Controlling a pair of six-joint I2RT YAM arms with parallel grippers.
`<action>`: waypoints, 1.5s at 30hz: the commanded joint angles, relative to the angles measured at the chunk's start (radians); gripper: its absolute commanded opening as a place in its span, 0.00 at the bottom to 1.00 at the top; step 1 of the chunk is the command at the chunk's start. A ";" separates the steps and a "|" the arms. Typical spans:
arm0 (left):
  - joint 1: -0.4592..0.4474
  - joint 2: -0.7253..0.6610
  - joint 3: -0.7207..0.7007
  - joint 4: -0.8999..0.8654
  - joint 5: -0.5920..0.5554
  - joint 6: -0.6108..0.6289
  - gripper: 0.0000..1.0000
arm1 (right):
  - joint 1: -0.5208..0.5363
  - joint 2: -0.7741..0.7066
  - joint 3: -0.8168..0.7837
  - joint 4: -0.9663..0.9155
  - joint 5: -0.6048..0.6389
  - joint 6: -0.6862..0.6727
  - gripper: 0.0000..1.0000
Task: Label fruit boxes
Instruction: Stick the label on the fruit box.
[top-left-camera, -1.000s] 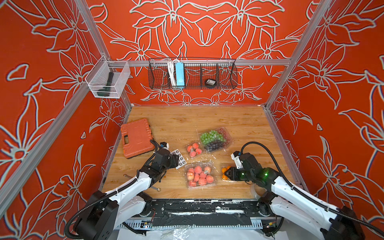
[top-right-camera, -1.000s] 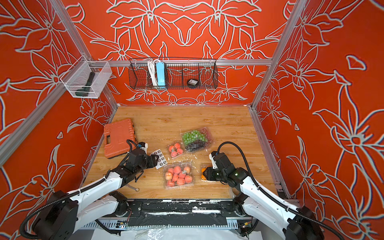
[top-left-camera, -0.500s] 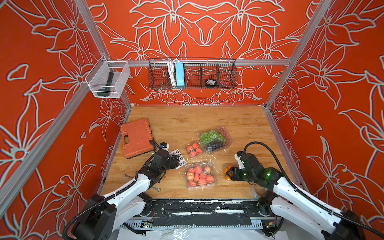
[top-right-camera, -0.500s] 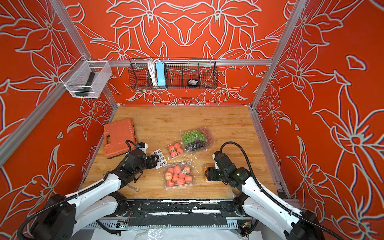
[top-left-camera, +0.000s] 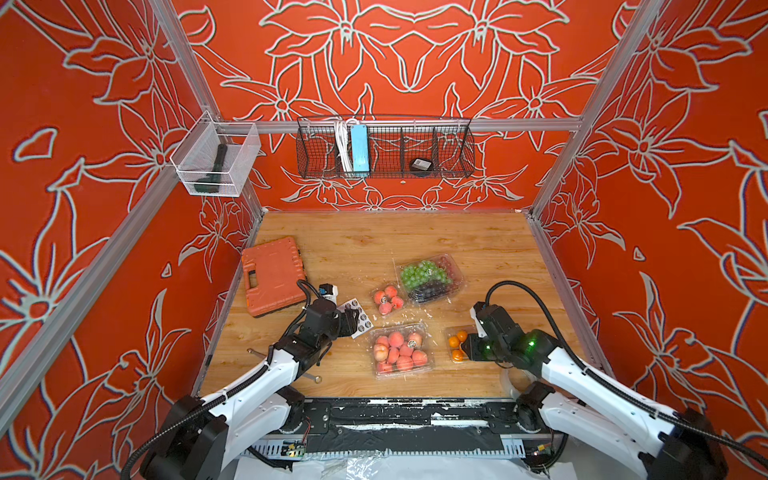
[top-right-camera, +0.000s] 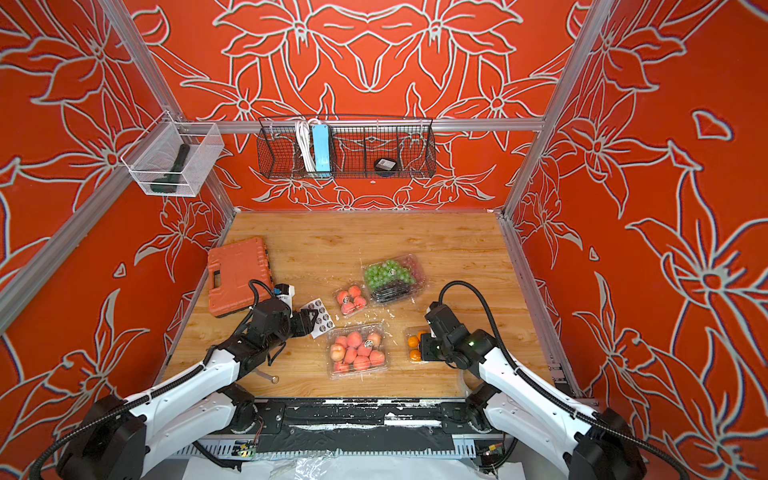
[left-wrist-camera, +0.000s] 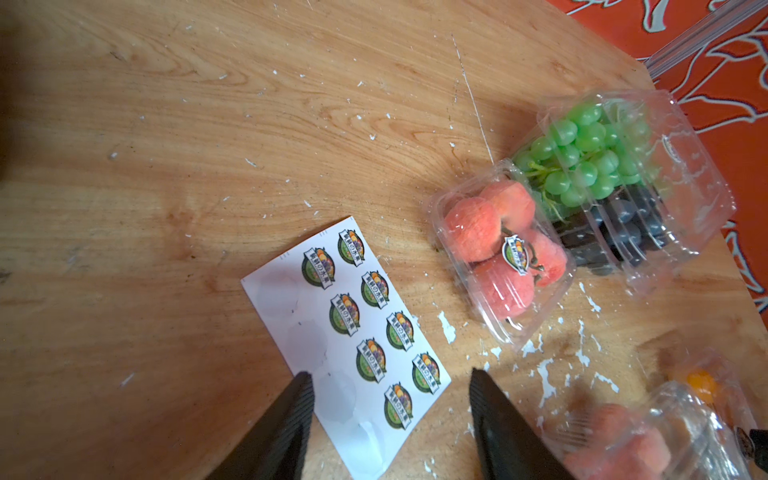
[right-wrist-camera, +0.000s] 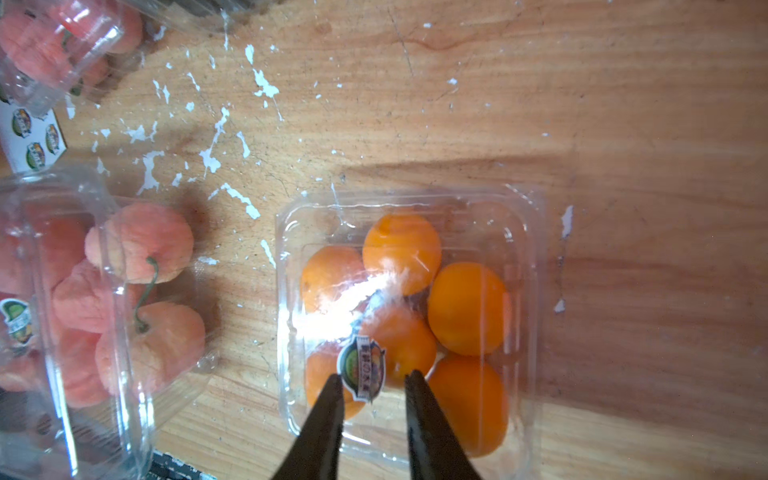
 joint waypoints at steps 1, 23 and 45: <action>0.004 -0.012 -0.010 0.005 -0.002 0.001 0.62 | 0.012 0.010 0.007 -0.041 0.075 -0.007 0.20; 0.003 -0.029 -0.016 0.023 0.021 0.005 0.62 | 0.176 0.108 0.119 -0.151 0.272 0.036 0.11; 0.170 -0.048 -0.089 0.632 -0.518 0.515 0.98 | -0.263 0.435 0.097 0.896 0.668 -0.687 0.99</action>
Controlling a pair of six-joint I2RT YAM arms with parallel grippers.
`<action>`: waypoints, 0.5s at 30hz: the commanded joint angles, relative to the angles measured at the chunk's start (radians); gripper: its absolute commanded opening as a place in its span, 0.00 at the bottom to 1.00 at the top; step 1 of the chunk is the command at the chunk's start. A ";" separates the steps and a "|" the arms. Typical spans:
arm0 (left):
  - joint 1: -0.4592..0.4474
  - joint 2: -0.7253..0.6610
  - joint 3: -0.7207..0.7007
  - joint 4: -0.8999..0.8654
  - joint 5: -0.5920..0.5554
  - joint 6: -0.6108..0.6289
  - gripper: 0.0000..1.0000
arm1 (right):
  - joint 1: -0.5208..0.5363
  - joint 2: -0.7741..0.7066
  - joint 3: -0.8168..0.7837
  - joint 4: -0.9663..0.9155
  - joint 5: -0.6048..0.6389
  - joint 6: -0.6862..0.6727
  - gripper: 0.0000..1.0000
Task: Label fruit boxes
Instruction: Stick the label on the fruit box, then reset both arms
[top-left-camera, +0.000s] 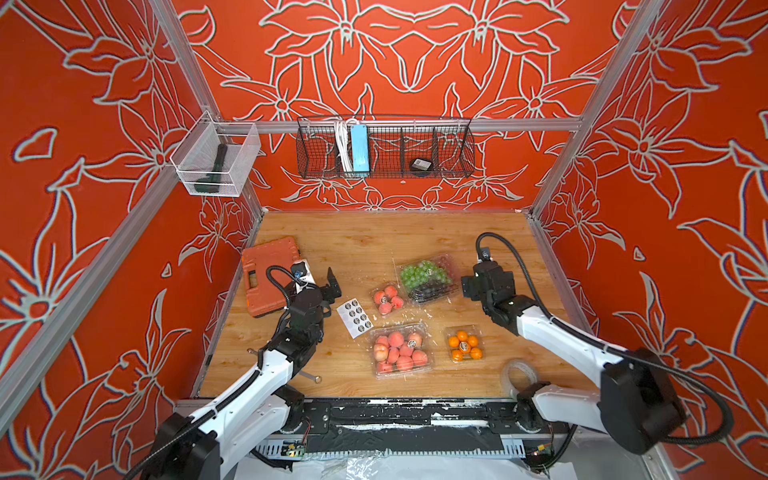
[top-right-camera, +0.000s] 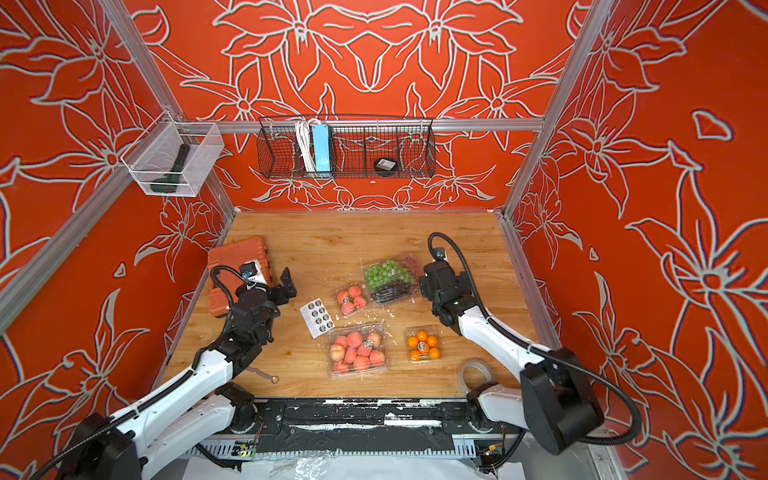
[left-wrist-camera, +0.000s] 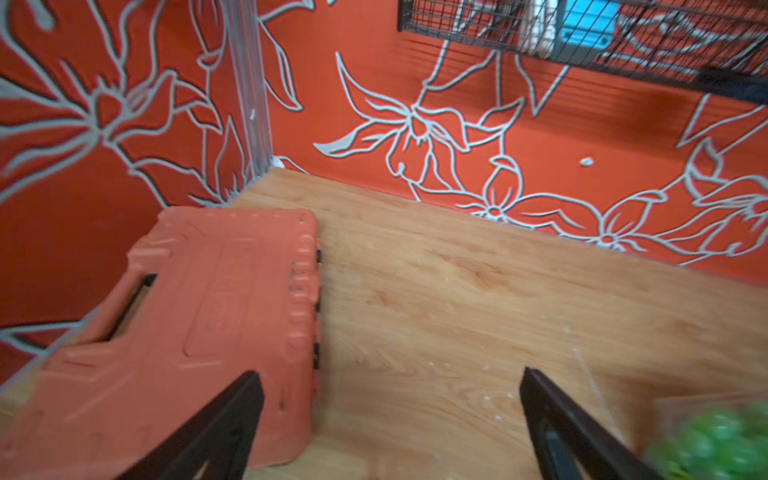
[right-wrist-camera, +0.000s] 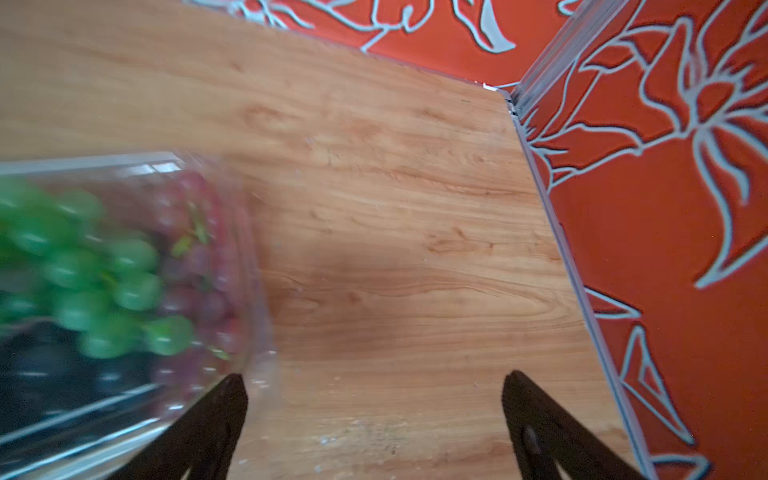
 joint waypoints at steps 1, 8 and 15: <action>0.120 0.022 -0.100 0.268 0.119 0.138 0.98 | -0.101 0.043 -0.051 0.251 -0.017 -0.069 0.99; 0.240 0.286 -0.139 0.474 0.273 0.076 0.97 | -0.194 0.023 -0.209 0.528 -0.123 -0.091 0.99; 0.270 0.472 -0.154 0.657 0.356 0.099 0.98 | -0.295 0.089 -0.276 0.696 -0.226 -0.029 0.99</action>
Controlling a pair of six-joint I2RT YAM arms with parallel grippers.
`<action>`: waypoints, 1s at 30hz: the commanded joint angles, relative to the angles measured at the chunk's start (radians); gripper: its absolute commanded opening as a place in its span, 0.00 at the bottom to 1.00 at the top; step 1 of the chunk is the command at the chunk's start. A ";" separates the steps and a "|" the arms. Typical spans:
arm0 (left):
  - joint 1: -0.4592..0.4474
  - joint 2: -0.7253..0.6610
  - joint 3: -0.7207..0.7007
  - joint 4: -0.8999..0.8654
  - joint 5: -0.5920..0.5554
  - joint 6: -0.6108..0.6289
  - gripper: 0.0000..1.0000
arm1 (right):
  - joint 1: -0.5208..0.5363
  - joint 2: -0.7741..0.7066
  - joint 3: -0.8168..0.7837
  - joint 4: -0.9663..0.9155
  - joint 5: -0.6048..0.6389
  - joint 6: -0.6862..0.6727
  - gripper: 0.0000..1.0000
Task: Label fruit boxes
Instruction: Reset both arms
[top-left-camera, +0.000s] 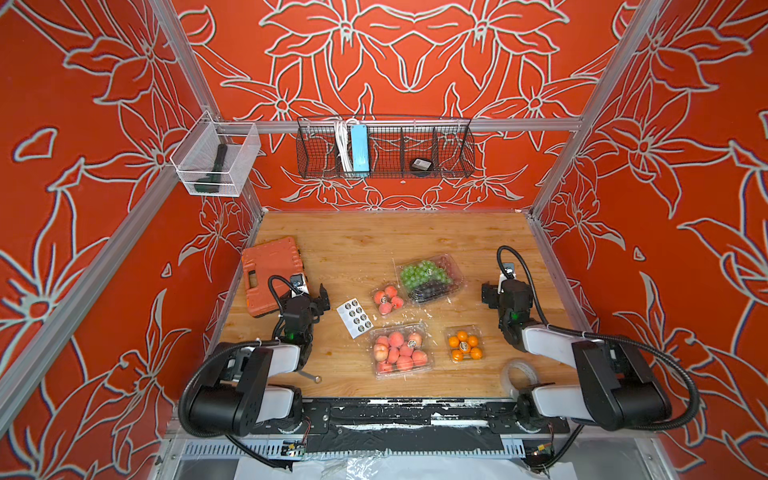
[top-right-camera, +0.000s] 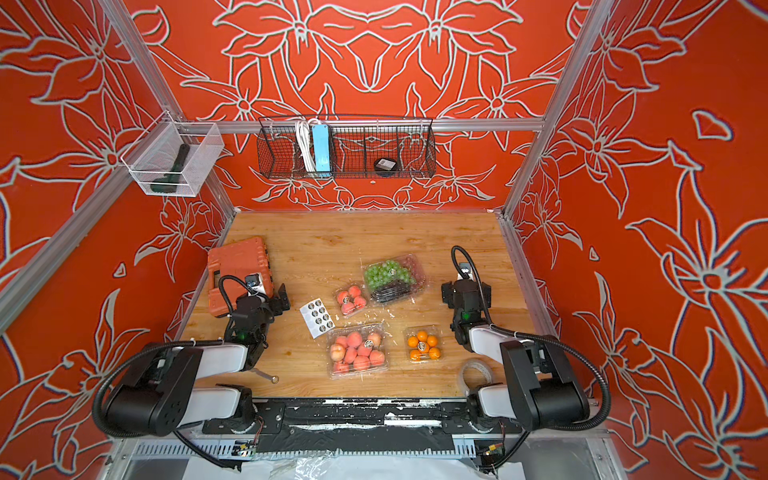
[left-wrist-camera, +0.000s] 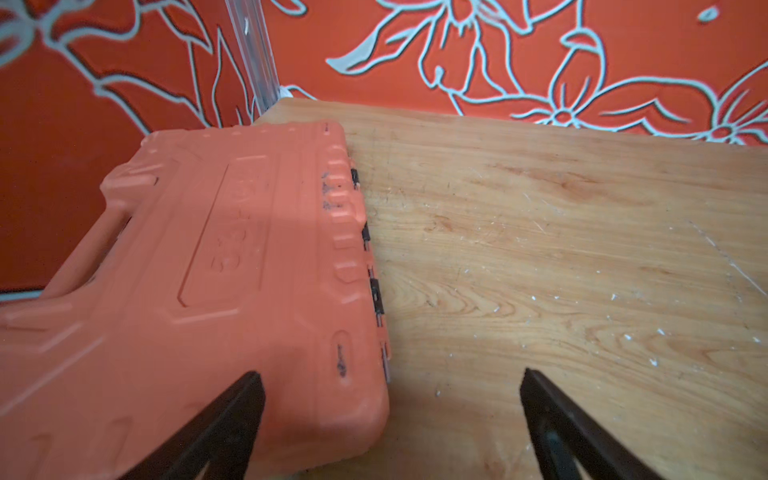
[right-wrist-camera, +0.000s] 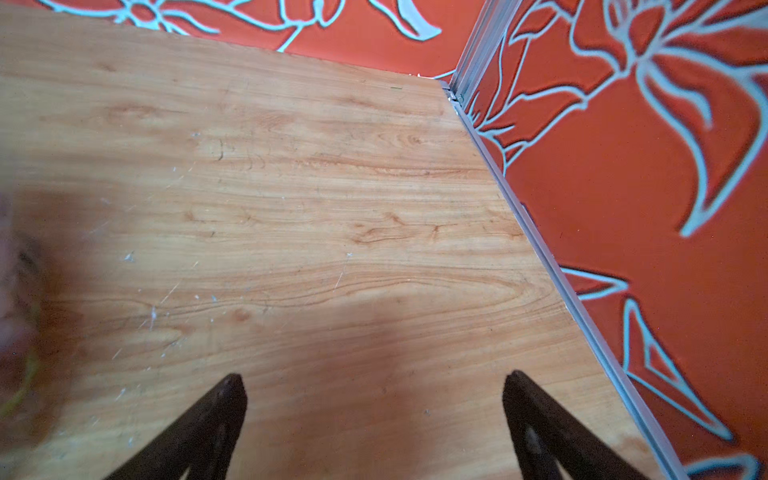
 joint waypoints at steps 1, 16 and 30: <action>0.017 0.006 -0.009 0.147 0.059 0.005 0.98 | -0.038 0.022 -0.009 0.119 -0.075 0.044 0.99; 0.021 0.044 -0.031 0.214 0.203 0.063 0.98 | -0.053 0.040 -0.029 0.167 -0.083 0.055 0.98; 0.021 0.051 -0.025 0.204 0.278 0.094 0.98 | -0.053 0.041 -0.032 0.178 -0.083 0.051 0.98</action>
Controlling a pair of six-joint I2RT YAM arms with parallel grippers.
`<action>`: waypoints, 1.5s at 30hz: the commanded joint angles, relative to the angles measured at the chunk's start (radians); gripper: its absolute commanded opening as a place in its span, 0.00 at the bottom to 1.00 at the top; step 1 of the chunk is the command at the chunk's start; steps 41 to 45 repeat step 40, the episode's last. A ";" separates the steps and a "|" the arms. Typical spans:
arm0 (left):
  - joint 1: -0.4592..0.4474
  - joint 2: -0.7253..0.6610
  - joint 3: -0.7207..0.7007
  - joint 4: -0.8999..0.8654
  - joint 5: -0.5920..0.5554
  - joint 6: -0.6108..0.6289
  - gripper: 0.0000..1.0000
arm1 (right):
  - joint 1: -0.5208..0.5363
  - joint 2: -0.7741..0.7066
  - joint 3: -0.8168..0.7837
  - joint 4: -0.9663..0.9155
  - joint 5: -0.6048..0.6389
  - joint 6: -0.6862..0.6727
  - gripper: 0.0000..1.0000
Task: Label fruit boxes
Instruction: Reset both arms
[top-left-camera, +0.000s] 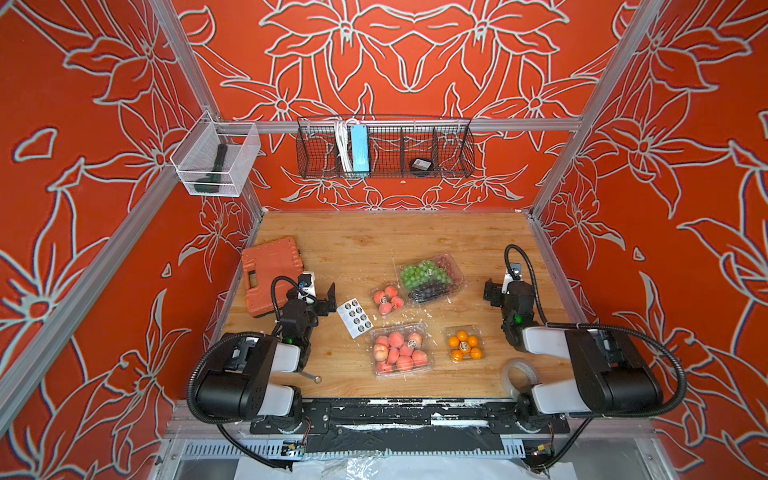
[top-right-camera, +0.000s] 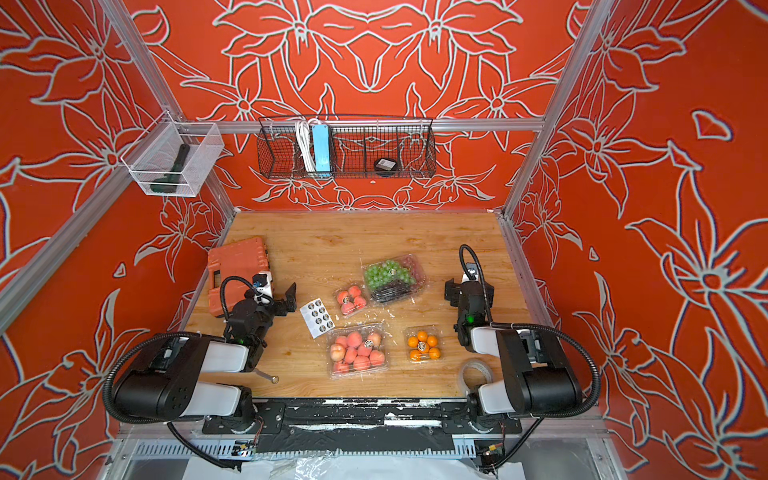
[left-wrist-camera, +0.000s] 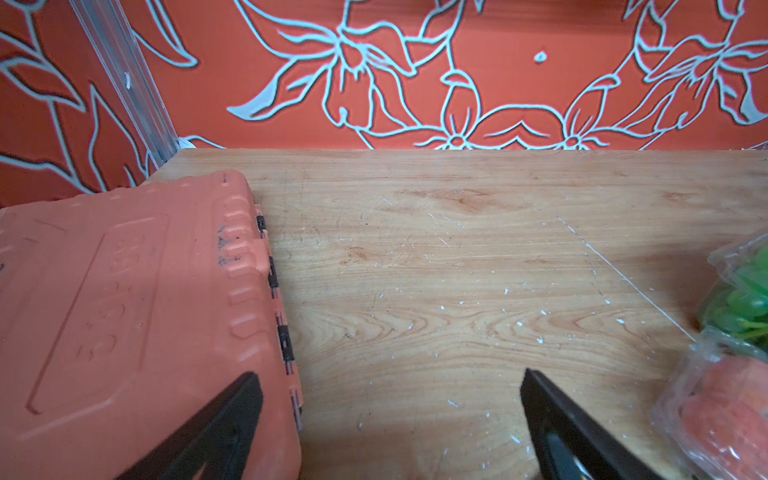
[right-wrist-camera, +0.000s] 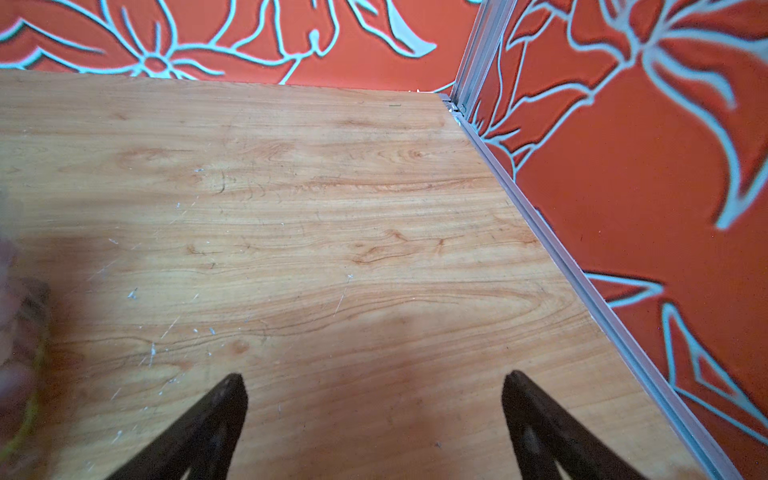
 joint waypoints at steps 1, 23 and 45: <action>0.005 0.007 -0.003 0.040 0.017 0.008 0.98 | -0.007 -0.008 -0.002 0.025 -0.008 0.017 0.98; 0.007 0.001 -0.008 0.047 0.018 0.009 0.98 | -0.008 -0.005 0.014 -0.007 -0.096 -0.016 0.98; 0.007 0.002 -0.008 0.047 0.018 0.009 0.98 | -0.022 -0.005 0.017 -0.008 -0.117 -0.013 0.98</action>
